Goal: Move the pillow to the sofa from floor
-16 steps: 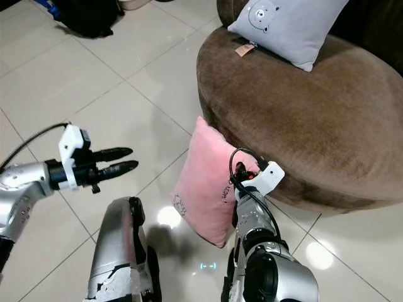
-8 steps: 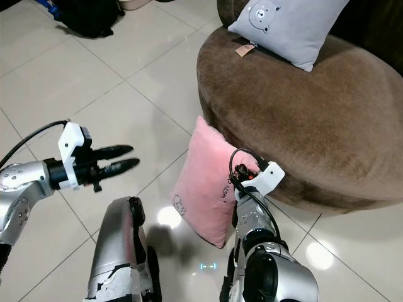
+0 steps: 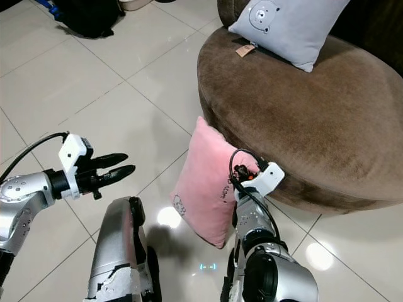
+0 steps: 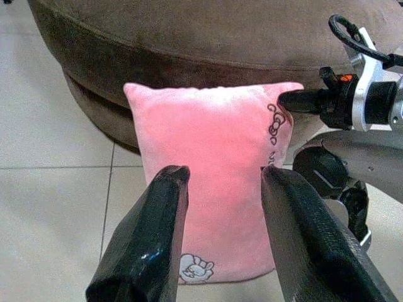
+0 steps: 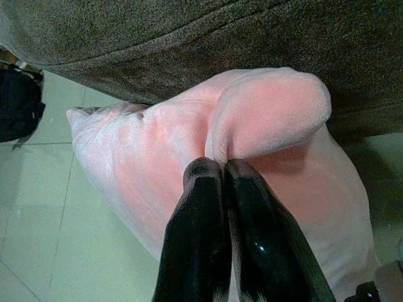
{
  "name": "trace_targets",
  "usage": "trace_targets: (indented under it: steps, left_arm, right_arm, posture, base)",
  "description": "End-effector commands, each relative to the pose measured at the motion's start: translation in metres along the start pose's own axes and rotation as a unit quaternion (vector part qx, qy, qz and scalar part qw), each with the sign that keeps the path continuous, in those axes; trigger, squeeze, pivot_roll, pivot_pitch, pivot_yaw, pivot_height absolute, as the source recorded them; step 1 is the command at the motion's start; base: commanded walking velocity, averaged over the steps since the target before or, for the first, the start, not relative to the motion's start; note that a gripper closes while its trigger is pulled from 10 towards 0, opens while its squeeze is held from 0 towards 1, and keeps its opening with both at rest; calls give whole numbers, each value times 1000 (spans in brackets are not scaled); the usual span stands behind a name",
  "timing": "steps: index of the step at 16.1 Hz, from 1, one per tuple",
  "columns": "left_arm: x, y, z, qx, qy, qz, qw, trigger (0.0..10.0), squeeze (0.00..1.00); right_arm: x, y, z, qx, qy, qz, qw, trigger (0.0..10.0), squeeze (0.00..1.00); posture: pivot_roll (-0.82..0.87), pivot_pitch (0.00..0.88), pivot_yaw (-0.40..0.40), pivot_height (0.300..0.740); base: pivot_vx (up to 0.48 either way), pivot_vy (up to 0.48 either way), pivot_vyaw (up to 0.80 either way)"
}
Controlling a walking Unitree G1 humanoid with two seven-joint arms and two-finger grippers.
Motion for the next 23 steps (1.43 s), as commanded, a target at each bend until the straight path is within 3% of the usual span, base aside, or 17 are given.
trace_targets:
  steps: [1, 5, 7, 8, 10, 13, 15, 16, 17, 18, 19, 20, 21, 23]
  left_arm:
    - [-8, -16, 1, 19, -9, -8, 1000, 10000, 0]
    - [-21, -42, 10, 35, -8, -21, 999, 10000, 0]
    - [-28, -52, 13, 40, -7, -27, 999, 10000, 0]
    - [-40, -71, 13, 53, -5, -38, 998, 10000, 0]
    - [-68, -102, 11, 89, -2, -58, 994, 10000, 0]
    - [-98, -107, 22, 84, -14, -59, 995, 10000, 0]
    - [-105, -103, 35, 66, 3, -55, 996, 10000, 0]
    - [-100, -99, 46, 62, 56, -51, 995, 10000, 0]
    - [-83, -89, 61, 50, 153, -49, 986, 10000, 0]
    - [-77, -83, 66, 37, 184, -55, 981, 10000, 0]
    - [20, -20, 54, -65, 206, -18, 976, 10000, 0]
    - [68, 33, 41, -131, 207, 20, 969, 10000, 0]
    - [70, 41, 43, -137, 195, 29, 971, 10000, 0]
    - [50, 45, 55, -135, 133, 67, 980, 10000, 0]
  right_arm:
    - [-7, -8, -4, 12, -7, 6, 1000, 0, 0]
    - [-4, -7, -3, 7, 8, 16, 1000, 0, 0]
    - [8, -6, -3, -1, 60, 40, 997, 0, 0]
    - [26, -5, -4, 2, 146, 76, 986, 0, 0]
    - [40, -4, -9, 9, 231, 97, 968, 0, 0]
    - [38, -1, -12, 7, 241, 81, 967, 0, 0]
    - [33, 0, -11, 4, 224, 46, 974, 157, 0]
    - [31, 2, -12, 4, 214, 20, 977, 10000, 0]
    - [31, 8, -12, 2, 210, 0, 978, 10000, 0]
    - [32, 11, -12, 0, 212, -3, 977, 10000, 0]
    - [36, 18, -12, -10, 216, -47, 975, 10000, 0]
    - [34, 24, -11, -23, 202, -92, 975, 10000, 0]
    - [33, 27, -11, -27, 195, -102, 975, 10000, 0]
    - [27, 35, -11, -43, 167, -142, 975, 10000, 0]
  posture:
    - [217, 244, 71, 501]
    - [216, 236, 72, 501]
    - [216, 236, 72, 501]
    - [216, 236, 72, 501]
    - [203, 231, 65, 501]
    - [191, 230, 65, 501]
    - [161, 209, 57, 501]
    - [135, 186, 48, 501]
    - [111, 164, 36, 501]
    - [106, 160, 34, 501]
    - [79, 137, 17, 501]
    - [77, 120, 6, 501]
    - [76, 105, -4, 501]
    - [73, 99, -12, 501]
  base:
    - [0, 0, 0]
    - [0, 0, 0]
    - [0, 0, 0]
    - [0, 0, 0]
    - [0, 0, 0]
    - [0, 0, 0]
    - [0, 0, 0]
    - [0, 0, 0]
    - [0, 0, 0]
    - [0, 0, 0]
    - [0, 0, 0]
    - [0, 0, 0]
    - [0, 0, 0]
    - [0, 0, 0]
Point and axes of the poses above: a point about 5 cm out from each wrist's last joint towards the gripper, its own z axis pointing out of the wrist towards the gripper, its own y axis along the axis of the wrist's last joint, x = y × z, the point moved 1 cm from there along z, pointing out of the wrist towards the gripper, and after that the axes turned 14 degrees about z, right-handed, at the moved point
